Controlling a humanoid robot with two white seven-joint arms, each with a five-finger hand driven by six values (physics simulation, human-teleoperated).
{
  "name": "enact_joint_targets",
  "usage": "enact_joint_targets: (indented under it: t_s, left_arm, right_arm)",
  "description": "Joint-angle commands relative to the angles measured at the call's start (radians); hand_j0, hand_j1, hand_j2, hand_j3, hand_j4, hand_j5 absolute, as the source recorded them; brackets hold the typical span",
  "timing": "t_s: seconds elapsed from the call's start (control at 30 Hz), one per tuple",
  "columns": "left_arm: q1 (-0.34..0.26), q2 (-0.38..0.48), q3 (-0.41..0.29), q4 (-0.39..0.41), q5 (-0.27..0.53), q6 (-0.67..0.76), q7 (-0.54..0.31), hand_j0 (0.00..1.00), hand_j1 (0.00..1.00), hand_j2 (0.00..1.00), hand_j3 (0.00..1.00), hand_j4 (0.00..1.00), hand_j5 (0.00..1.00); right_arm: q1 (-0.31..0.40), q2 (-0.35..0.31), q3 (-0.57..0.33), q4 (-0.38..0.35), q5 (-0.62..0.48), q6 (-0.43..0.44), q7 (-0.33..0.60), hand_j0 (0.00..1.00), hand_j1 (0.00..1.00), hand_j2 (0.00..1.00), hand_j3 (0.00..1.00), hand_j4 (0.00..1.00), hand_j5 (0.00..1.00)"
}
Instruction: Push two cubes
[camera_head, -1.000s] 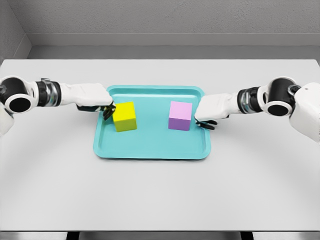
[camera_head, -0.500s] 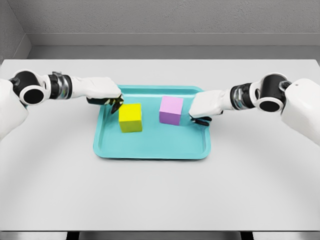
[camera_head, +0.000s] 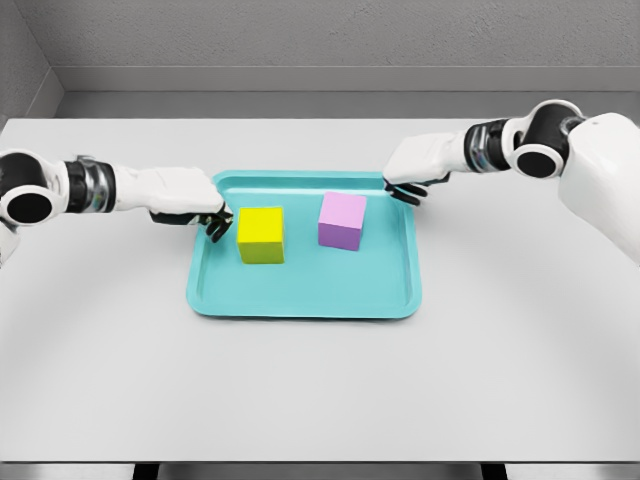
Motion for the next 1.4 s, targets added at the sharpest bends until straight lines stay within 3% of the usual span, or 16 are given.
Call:
enact_joint_targets:
  t_s: [0.0, 0.37, 0.53, 0.67, 0.93, 0.97, 1.03, 1.1, 1.13, 1.23, 1.27, 1.3, 1.33, 1.37]
  left_arm:
    - [0.000, 0.004, -0.023, -0.044, 0.005, 0.003, 0.000, 0.29, 0.29, 0.29, 0.29, 0.29, 0.29]
    - [0.005, 0.043, -0.023, -0.020, -0.003, 0.003, 0.000, 0.30, 0.30, 0.30, 0.30, 0.30, 0.30]
    - [0.008, 0.018, -0.026, -0.011, -0.006, 0.003, 0.000, 0.30, 0.30, 0.30, 0.30, 0.30, 0.30]
    - [0.005, -0.039, -0.029, 0.058, -0.017, 0.003, 0.000, 0.30, 0.30, 0.30, 0.30, 0.30, 0.30]
    - [0.006, -0.049, -0.029, 0.061, -0.018, 0.003, 0.000, 0.29, 0.29, 0.29, 0.29, 0.29, 0.29]
    - [0.006, -0.049, -0.029, 0.063, -0.018, 0.003, 0.000, 0.29, 0.29, 0.29, 0.29, 0.29, 0.29]
    - [0.003, -0.049, -0.029, 0.083, -0.018, 0.003, 0.000, 0.29, 0.29, 0.29, 0.29, 0.29, 0.29]
    - [0.002, -0.049, -0.027, 0.084, -0.018, 0.003, 0.000, 0.29, 0.29, 0.29, 0.29, 0.29, 0.29]
    - [0.002, -0.049, -0.027, 0.084, -0.018, 0.003, 0.000, 0.29, 0.29, 0.29, 0.29, 0.29, 0.29]
    - [-0.008, -0.040, -0.026, 0.086, -0.015, 0.003, 0.000, 0.29, 0.29, 0.29, 0.29, 0.29, 0.29]
    - [-0.021, -0.002, -0.018, 0.086, -0.006, 0.003, 0.000, 0.30, 0.30, 0.30, 0.30, 0.30, 0.30]
    - [-0.037, 0.062, -0.015, 0.083, 0.028, 0.003, 0.000, 0.30, 0.30, 0.30, 0.30, 0.30, 0.30]
    - [-0.051, 0.124, -0.005, 0.083, 0.057, 0.003, 0.000, 0.30, 0.30, 0.30, 0.30, 0.30, 0.30]
    - [-0.052, 0.156, 0.012, 0.086, 0.069, 0.003, 0.000, 0.31, 0.31, 0.31, 0.31, 0.31, 0.31]
  right_arm:
    - [0.000, 0.028, 0.000, 0.024, -0.002, 0.002, 0.000, 0.00, 0.00, 0.00, 0.00, 0.00, 0.00]
    - [0.000, 0.075, 0.027, 0.020, -0.002, 0.002, 0.000, 0.00, 0.00, 0.00, 0.00, 0.00, 0.00]
    - [0.000, 0.092, 0.027, 0.018, -0.002, 0.002, 0.000, 0.00, 0.00, 0.00, 0.00, 0.00, 0.00]
    - [0.002, 0.095, 0.037, 0.010, -0.002, 0.002, 0.000, 0.00, 0.00, 0.00, 0.00, 0.00, 0.00]
    - [0.006, 0.092, 0.067, -0.091, -0.004, 0.002, 0.000, 0.00, 0.00, 0.00, 0.00, 0.00, 0.00]
    - [0.005, 0.089, 0.040, -0.080, -0.016, 0.002, 0.000, 0.00, 0.00, 0.00, 0.00, 0.00, 0.00]
    - [0.014, 0.056, -0.098, -0.049, -0.018, 0.002, 0.000, 0.00, 0.00, 0.00, 0.00, 0.00, 0.00]
    - [0.018, 0.026, -0.160, -0.033, -0.019, 0.002, 0.000, 0.07, 0.07, 0.07, 0.07, 0.07, 0.07]
    - [0.023, 0.019, -0.190, -0.031, -0.019, 0.002, 0.000, 0.19, 0.19, 0.19, 0.19, 0.19, 0.19]
    - [0.032, -0.033, -0.239, -0.034, -0.024, 0.002, 0.000, 0.31, 0.31, 0.31, 0.31, 0.31, 0.31]
    - [0.041, -0.069, -0.250, -0.040, -0.053, 0.002, 0.000, 0.40, 0.40, 0.40, 0.40, 0.40, 0.40]
    - [0.049, -0.105, -0.276, -0.040, -0.120, 0.002, 0.000, 0.51, 0.51, 0.51, 0.51, 0.51, 0.51]
    - [0.064, -0.153, -0.299, -0.040, -0.199, 0.002, 0.000, 0.81, 0.81, 0.81, 0.81, 0.81, 0.81]
    - [0.078, -0.193, -0.309, -0.040, -0.231, 0.002, 0.000, 1.00, 1.00, 1.00, 1.00, 1.00, 1.00]
